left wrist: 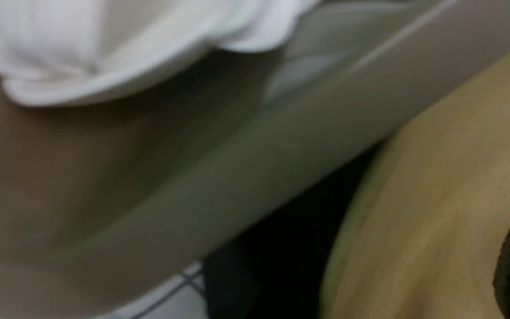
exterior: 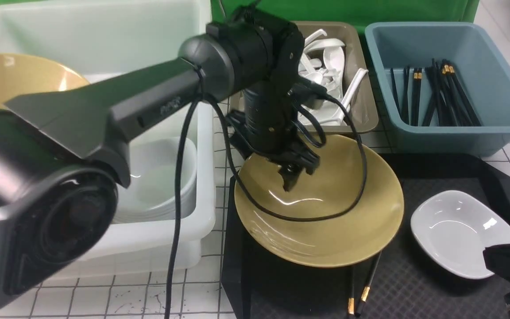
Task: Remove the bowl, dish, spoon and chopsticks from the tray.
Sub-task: Use the left arm to grab the yellow noodle bowl on the left, then use the left arm to put the noodle bowl into the large storage box on the left, then use the right arm to grab the plate
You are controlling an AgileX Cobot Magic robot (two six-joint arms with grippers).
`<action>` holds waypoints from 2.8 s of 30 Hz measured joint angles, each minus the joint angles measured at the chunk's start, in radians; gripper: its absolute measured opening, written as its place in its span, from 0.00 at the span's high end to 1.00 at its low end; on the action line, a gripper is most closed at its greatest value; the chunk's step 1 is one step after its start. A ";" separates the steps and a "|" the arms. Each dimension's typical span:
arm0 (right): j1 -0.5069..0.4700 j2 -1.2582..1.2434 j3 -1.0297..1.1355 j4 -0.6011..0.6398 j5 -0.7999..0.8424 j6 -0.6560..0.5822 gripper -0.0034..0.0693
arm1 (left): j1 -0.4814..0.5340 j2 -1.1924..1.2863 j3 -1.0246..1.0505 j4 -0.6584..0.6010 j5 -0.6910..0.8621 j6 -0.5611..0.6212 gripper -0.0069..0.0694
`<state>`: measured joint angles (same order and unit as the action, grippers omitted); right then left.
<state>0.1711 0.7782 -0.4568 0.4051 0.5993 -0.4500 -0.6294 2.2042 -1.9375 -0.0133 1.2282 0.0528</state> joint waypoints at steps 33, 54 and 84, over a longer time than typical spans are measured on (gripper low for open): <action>0.000 0.000 0.000 0.001 -0.002 0.000 0.82 | 0.066 -0.551 0.008 -0.043 0.030 0.102 0.90; 0.060 0.000 0.002 0.033 -0.017 0.001 0.80 | 0.932 -1.024 0.816 0.177 -0.446 -0.303 0.87; -0.102 0.478 -0.311 -0.337 0.166 0.301 0.30 | 0.726 -1.645 1.180 0.046 -0.665 -0.161 0.72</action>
<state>0.0691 1.2557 -0.7675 0.0686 0.7657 -0.1493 0.0966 0.5593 -0.7579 0.0327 0.5630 -0.1085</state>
